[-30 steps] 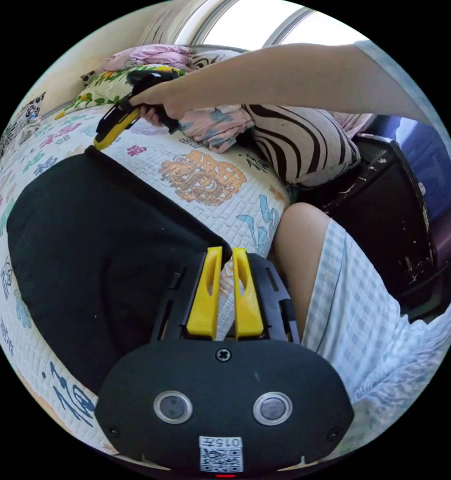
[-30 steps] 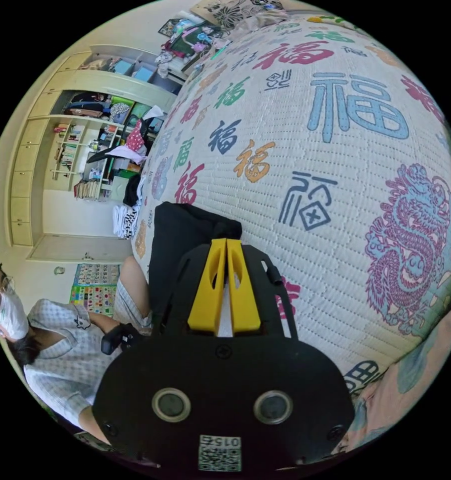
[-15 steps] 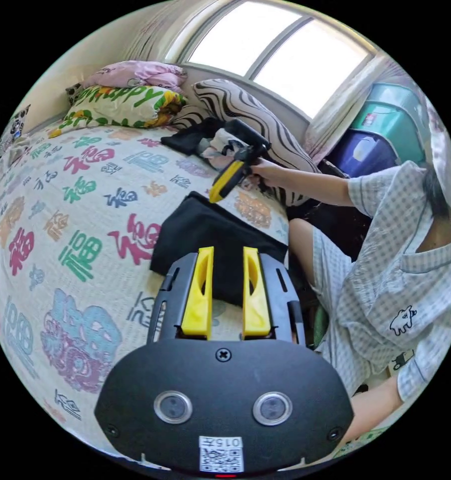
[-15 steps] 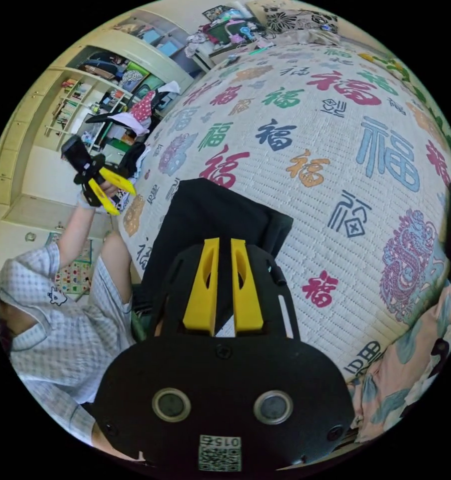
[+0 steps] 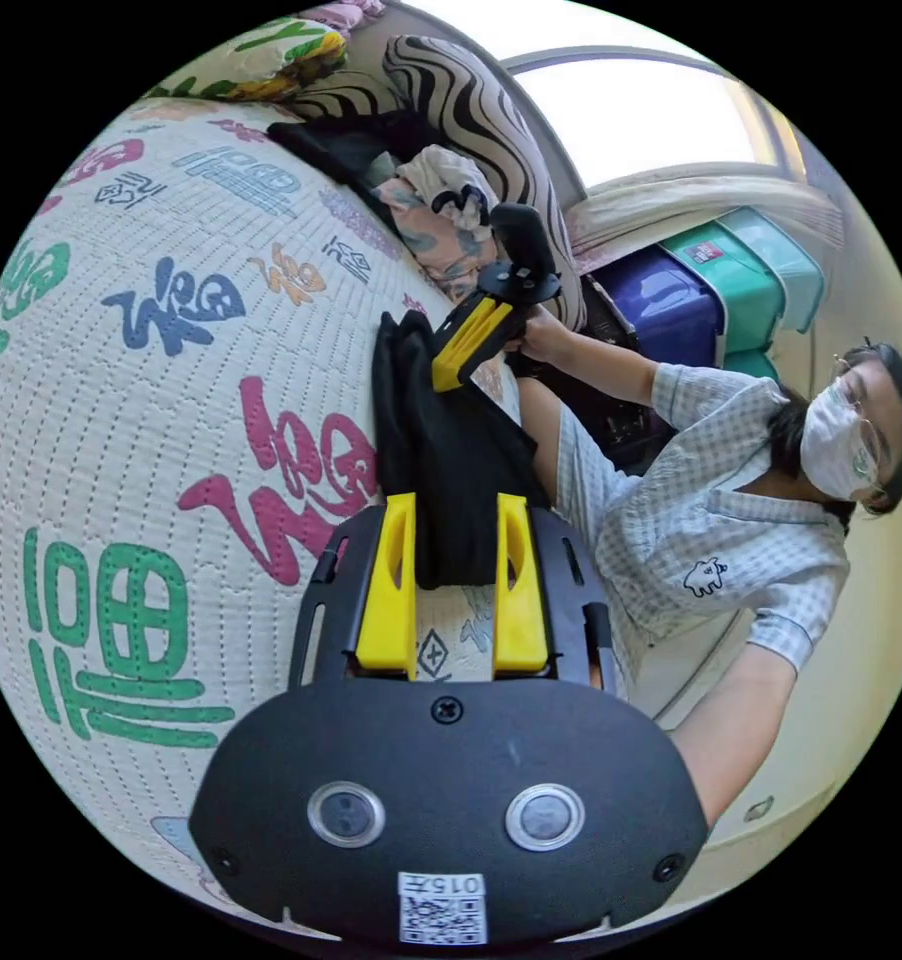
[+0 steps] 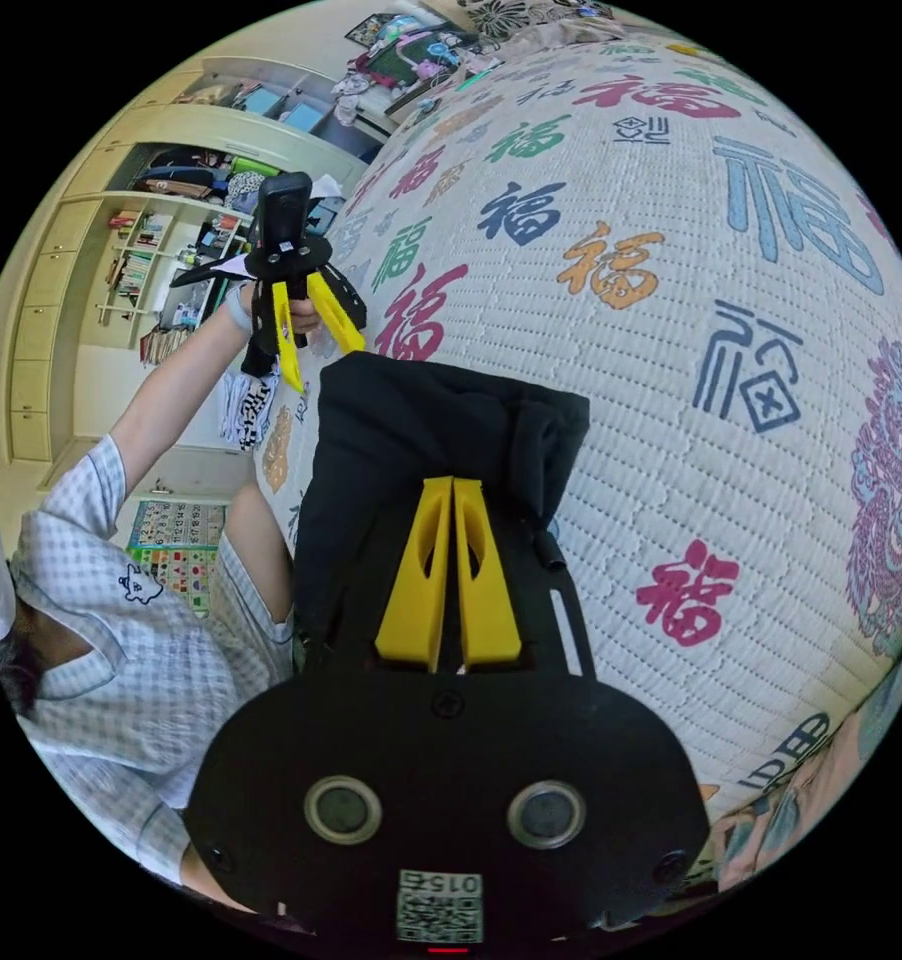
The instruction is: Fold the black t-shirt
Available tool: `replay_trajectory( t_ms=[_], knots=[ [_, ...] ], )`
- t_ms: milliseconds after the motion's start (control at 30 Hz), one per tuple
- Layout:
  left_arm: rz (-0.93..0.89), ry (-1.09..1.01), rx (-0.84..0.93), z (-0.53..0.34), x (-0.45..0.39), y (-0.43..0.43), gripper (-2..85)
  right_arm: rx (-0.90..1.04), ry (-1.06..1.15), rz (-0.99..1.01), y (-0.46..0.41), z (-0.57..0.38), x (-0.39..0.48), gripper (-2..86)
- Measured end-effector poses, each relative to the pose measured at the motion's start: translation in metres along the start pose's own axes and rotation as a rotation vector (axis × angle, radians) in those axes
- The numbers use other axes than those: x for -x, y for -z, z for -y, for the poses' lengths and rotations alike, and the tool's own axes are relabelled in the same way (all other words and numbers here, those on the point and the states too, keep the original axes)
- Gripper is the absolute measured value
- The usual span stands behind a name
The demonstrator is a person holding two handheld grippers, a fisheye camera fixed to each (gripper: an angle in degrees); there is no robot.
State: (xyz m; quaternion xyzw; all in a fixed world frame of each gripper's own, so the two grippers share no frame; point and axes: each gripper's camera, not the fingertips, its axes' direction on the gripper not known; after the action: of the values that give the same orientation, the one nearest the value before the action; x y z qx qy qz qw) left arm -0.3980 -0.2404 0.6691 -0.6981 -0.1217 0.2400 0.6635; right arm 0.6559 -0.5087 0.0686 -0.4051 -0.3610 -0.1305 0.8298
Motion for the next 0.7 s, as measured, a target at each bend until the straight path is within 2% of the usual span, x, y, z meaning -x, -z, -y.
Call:
replay_trajectory(
  t_ms=[133, 233, 267, 367, 433, 533, 700],
  knots=[
    [-0.139, -0.038, 0.034, 0.011, 0.013, 0.026, 10.2, 0.006, -0.041, 0.021, -0.004, -0.004, -0.014, -0.6],
    [-0.013, -0.141, 0.001, 0.035, 0.002, 0.046, 11.3, 0.002, -0.031, -0.005, -0.004, -0.009, -0.015, -0.6],
    [0.06, -0.139, 0.068, 0.047, 0.003, 0.045, 11.7, 0.002, -0.028, -0.01, -0.004, -0.009, -0.015, -0.7],
    [0.09, -0.093, 0.203, 0.067, 0.023, 0.041, 12.1, 0.007, -0.033, -0.007, -0.004, -0.012, -0.02, -0.7],
    [0.089, -0.111, 0.165, 0.073, 0.029, 0.046, 12.3, 0.008, -0.044, 0.01, -0.004, -0.015, -0.025, -0.7],
    [0.045, -0.123, 0.127, 0.085, 0.038, 0.049, 12.5, 0.003, -0.045, 0.024, -0.004, -0.019, -0.031, -0.7],
    [-0.157, -0.126, 0.374, 0.103, 0.048, 0.019, 10.8, -0.018, -0.061, 0.07, -0.003, -0.028, -0.042, -0.7]
  ],
)
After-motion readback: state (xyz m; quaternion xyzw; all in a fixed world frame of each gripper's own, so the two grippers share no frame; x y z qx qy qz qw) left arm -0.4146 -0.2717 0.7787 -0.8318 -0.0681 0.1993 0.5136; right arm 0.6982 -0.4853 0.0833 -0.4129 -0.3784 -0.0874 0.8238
